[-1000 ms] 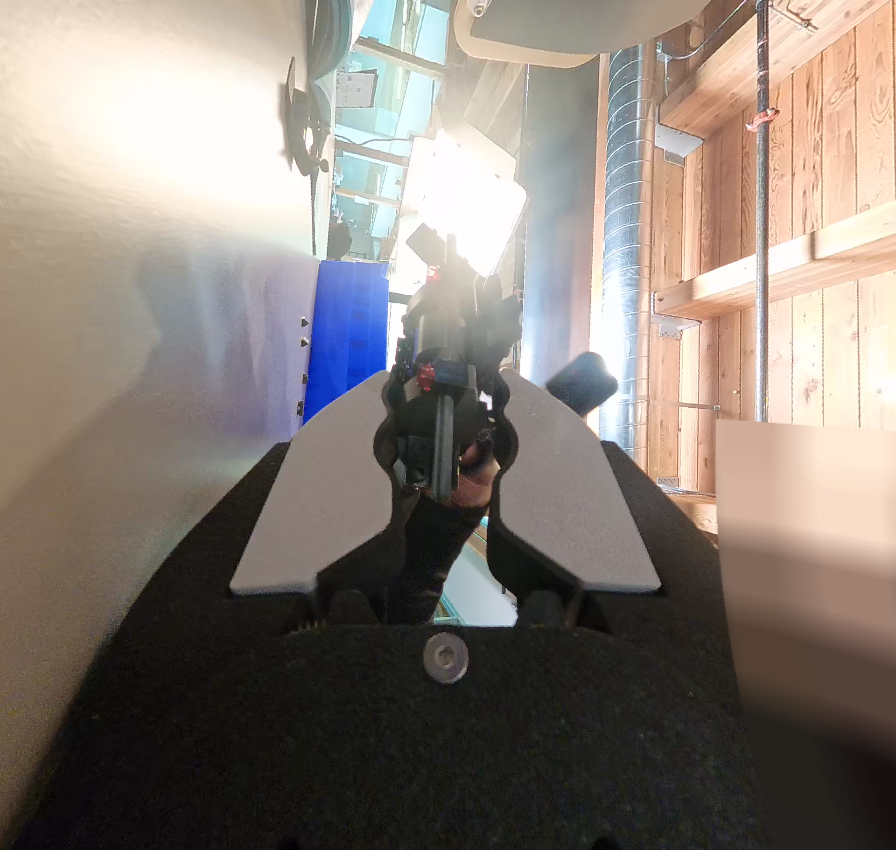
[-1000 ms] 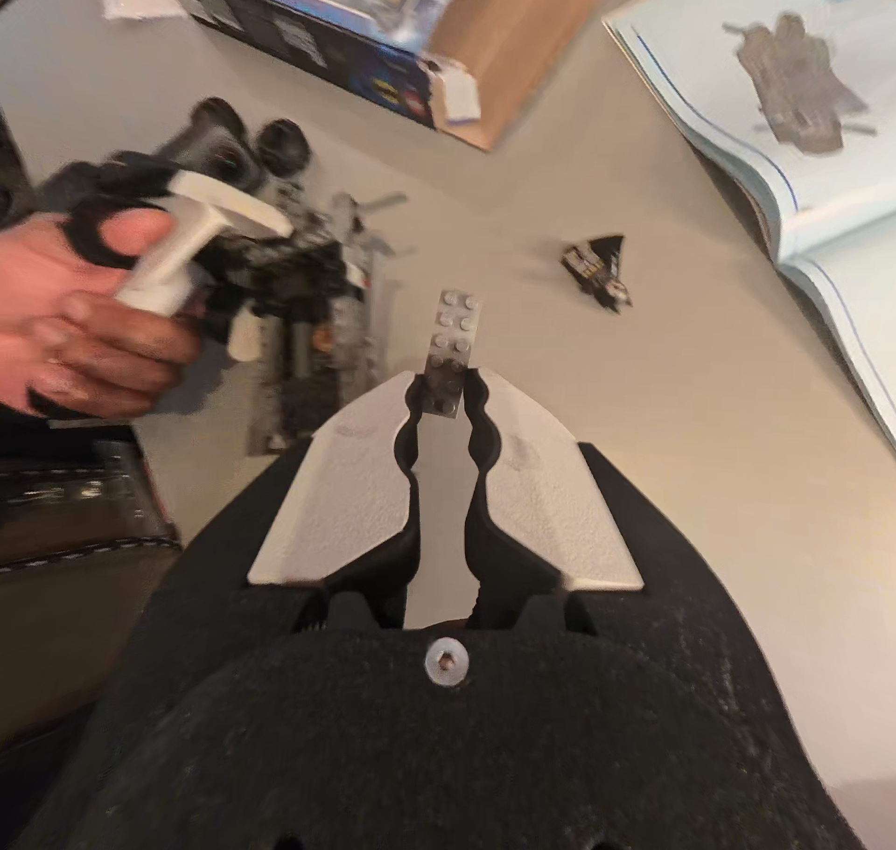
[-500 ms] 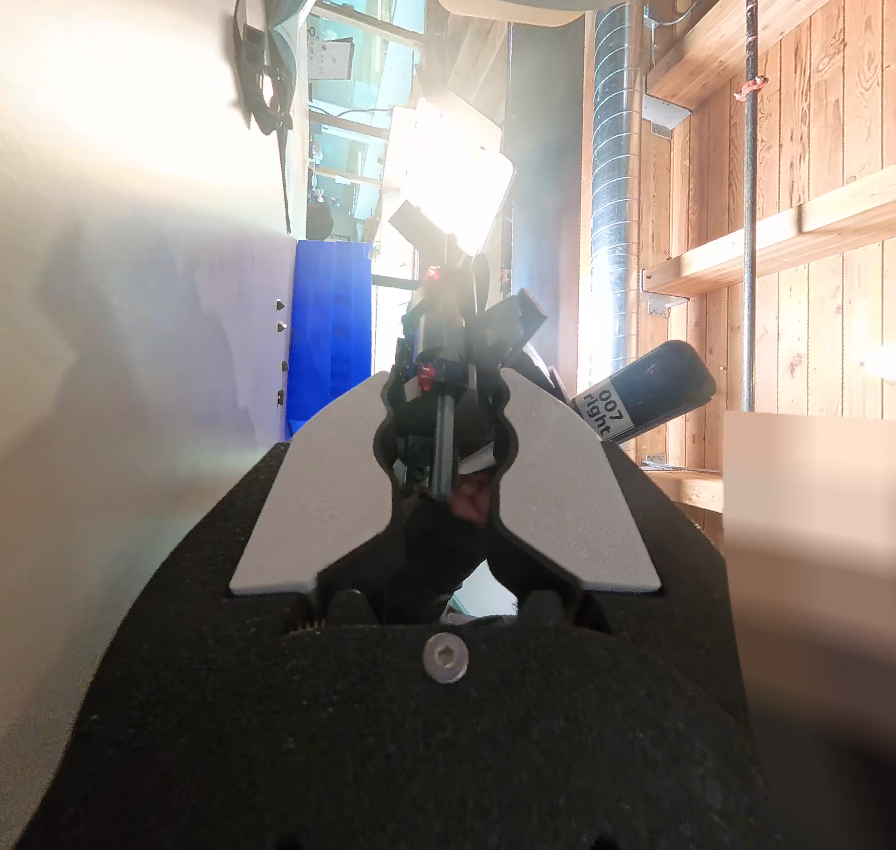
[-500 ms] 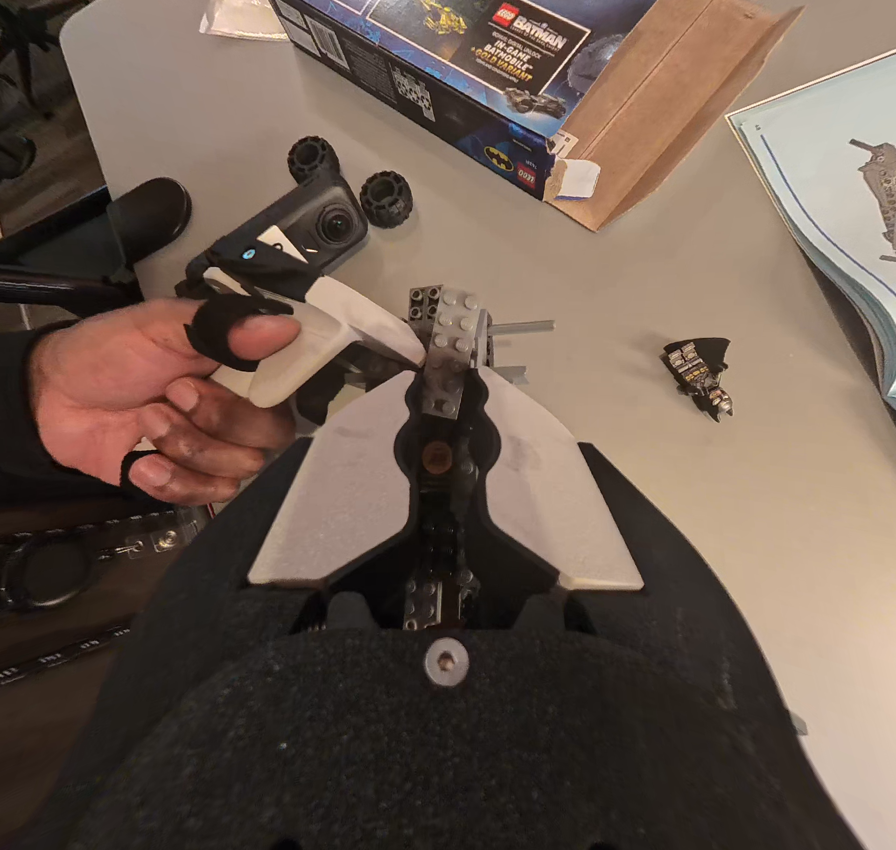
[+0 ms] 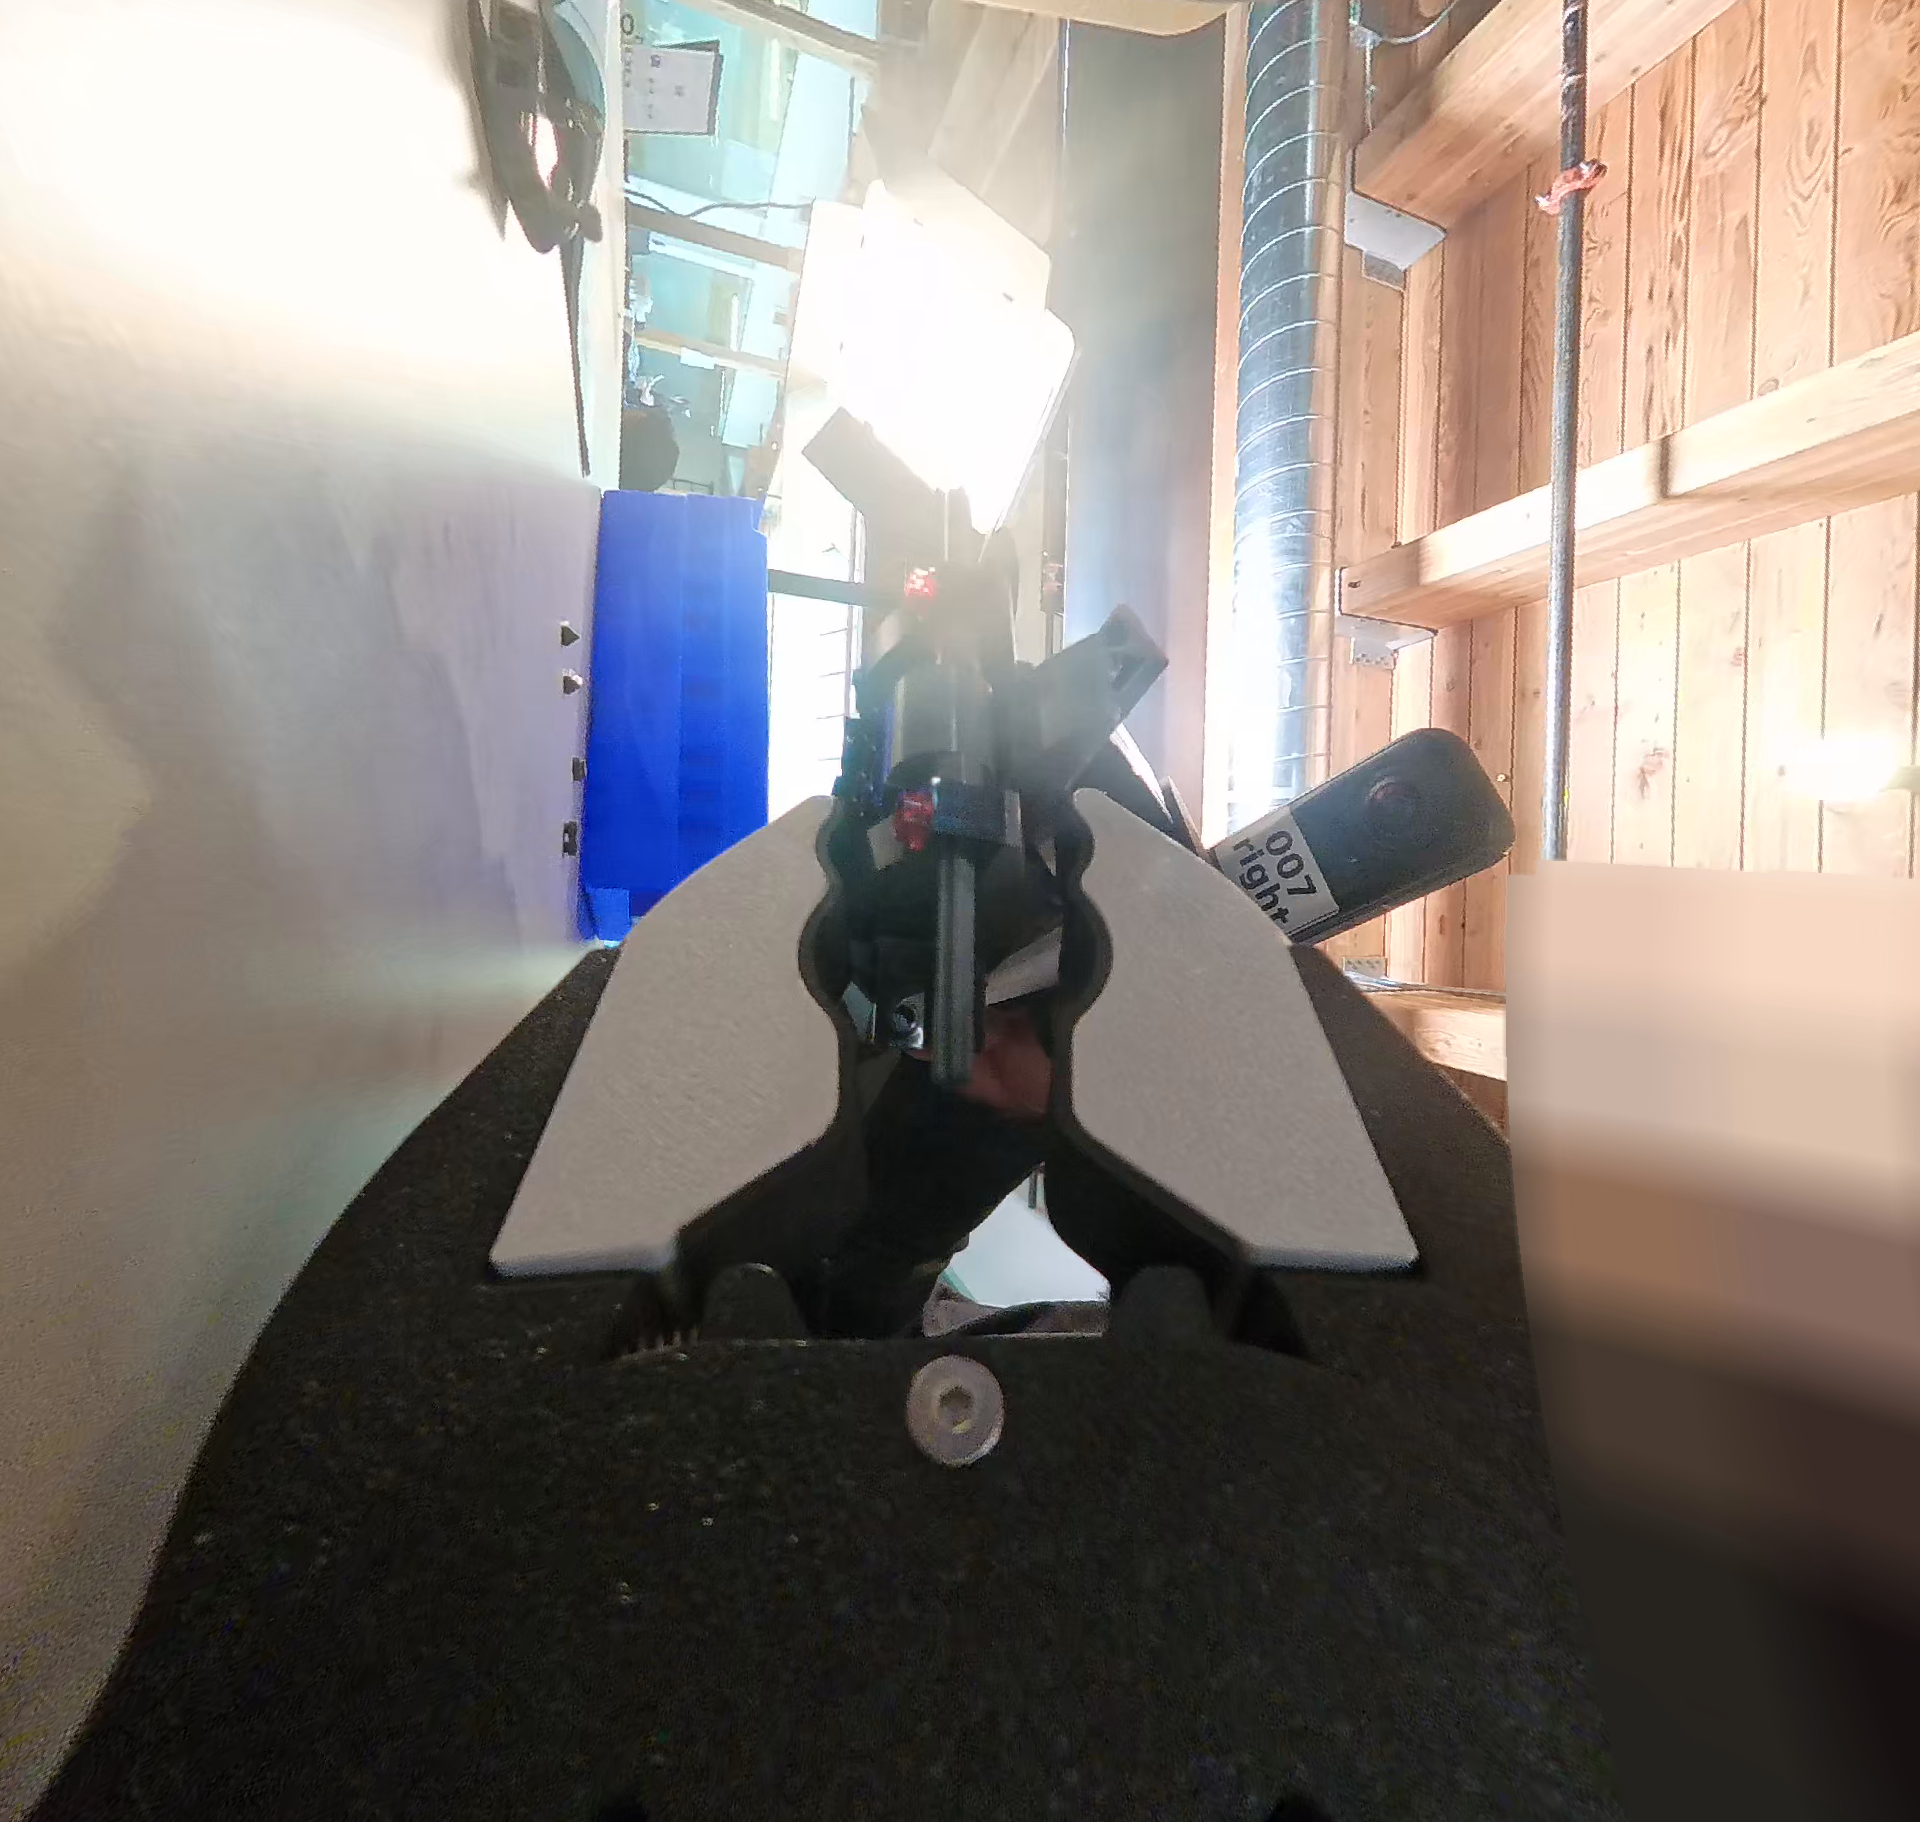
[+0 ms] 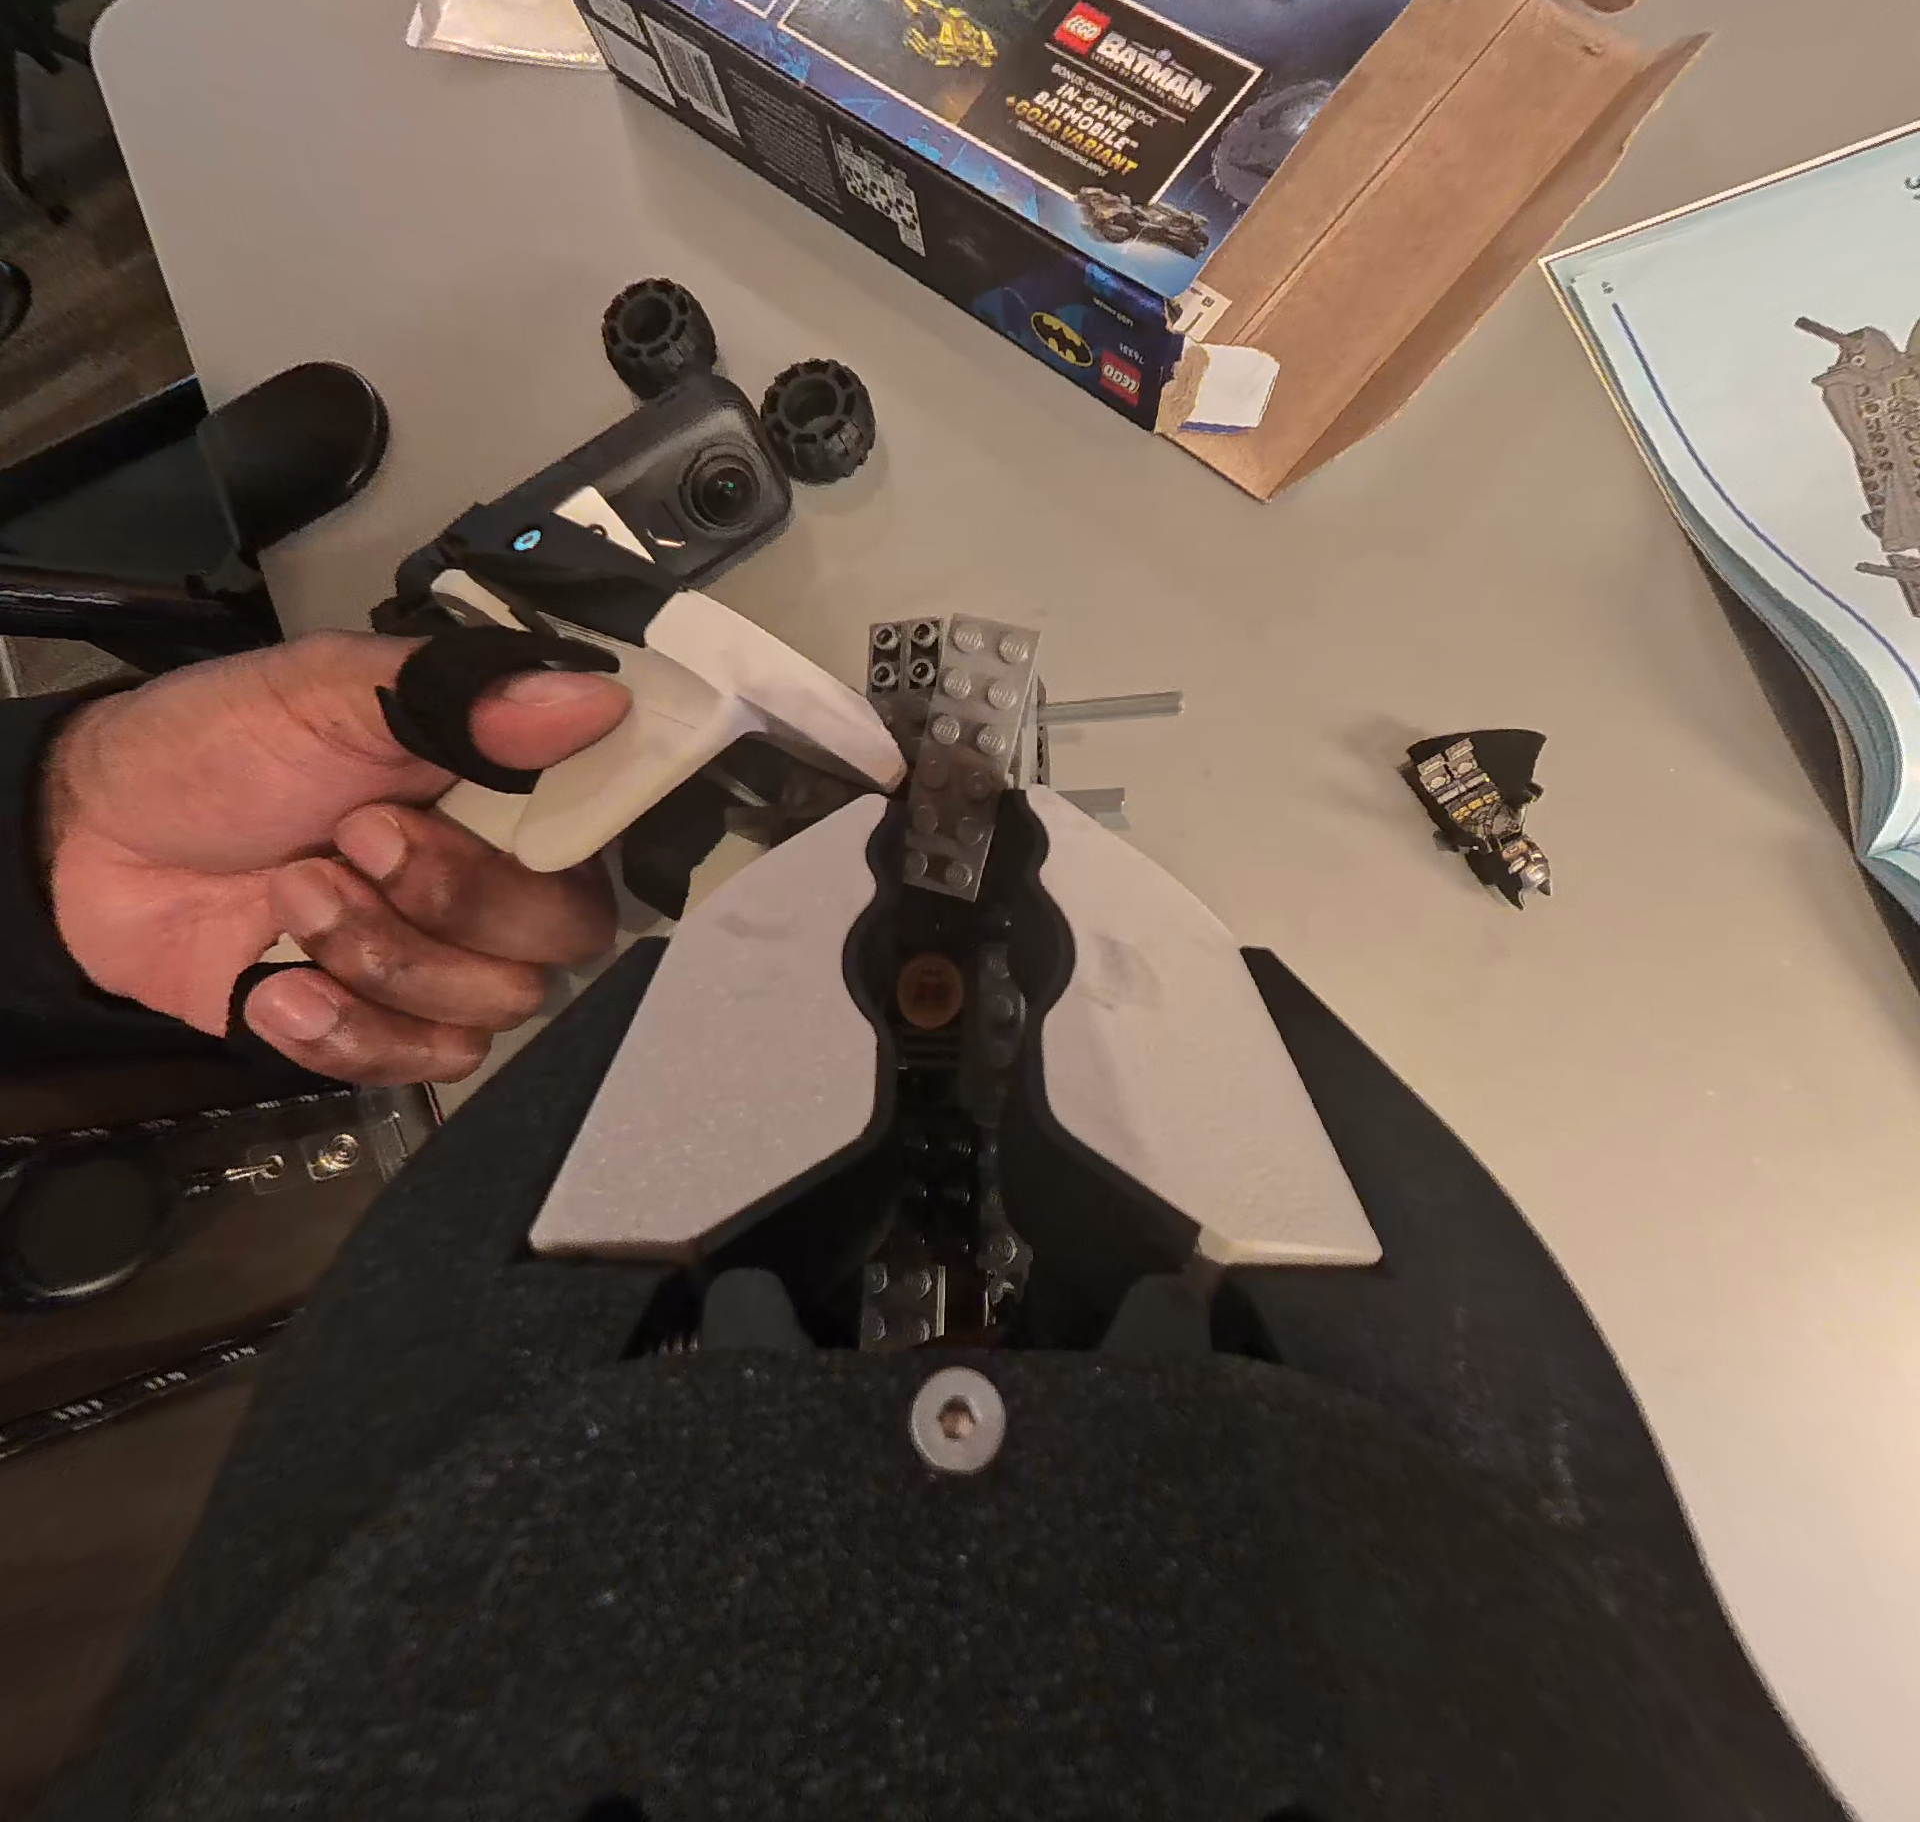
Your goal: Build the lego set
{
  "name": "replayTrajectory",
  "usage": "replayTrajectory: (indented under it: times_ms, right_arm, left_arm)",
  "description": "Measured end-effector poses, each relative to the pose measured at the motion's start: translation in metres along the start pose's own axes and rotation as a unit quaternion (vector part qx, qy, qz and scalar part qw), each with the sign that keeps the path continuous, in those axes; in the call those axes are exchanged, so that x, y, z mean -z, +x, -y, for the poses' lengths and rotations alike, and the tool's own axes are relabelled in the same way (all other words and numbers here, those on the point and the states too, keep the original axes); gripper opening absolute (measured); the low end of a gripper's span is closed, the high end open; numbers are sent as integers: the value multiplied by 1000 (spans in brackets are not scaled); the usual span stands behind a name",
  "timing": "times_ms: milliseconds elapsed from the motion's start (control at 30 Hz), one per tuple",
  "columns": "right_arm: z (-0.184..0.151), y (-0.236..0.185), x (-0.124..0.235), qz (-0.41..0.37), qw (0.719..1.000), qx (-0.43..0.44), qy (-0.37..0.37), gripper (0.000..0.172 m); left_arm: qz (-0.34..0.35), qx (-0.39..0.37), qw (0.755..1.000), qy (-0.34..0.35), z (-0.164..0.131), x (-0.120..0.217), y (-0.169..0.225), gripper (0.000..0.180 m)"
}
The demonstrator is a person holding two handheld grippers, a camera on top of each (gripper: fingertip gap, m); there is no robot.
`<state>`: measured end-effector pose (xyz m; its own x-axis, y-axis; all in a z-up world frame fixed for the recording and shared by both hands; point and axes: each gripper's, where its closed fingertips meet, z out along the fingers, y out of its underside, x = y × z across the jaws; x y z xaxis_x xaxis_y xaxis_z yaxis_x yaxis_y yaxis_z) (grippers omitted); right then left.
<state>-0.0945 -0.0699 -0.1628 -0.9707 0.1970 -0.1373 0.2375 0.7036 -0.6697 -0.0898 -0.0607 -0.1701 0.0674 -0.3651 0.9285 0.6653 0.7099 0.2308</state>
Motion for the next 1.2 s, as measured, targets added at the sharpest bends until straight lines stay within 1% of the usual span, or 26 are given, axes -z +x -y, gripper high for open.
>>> replayTrajectory:
  times_ms: [233,467,633,767,1000,1200]
  right_arm:
    - [-3,7,2,-18,1000,-3,2,17]
    - [-3,8,4,-29,999,-4,19,17]
    - [4,6,11,-13,998,-23,55,16]
    - [4,3,14,-6,998,-31,63,15]
    - [3,-1,13,-35,998,0,47,15]
    - [1,-7,10,-36,998,32,40,13]
  left_arm:
    - [-21,2,1000,-8,-3,-2,4,42]
    - [-29,-9,999,-12,-3,-4,3,40]
    - [-56,-5,998,-14,-3,-4,11,40]
    - [-60,-5,998,-15,-4,-5,12,40]
    - [-54,-1,999,-8,-5,-5,11,40]
    - [-56,-3,998,-6,-5,-4,11,40]
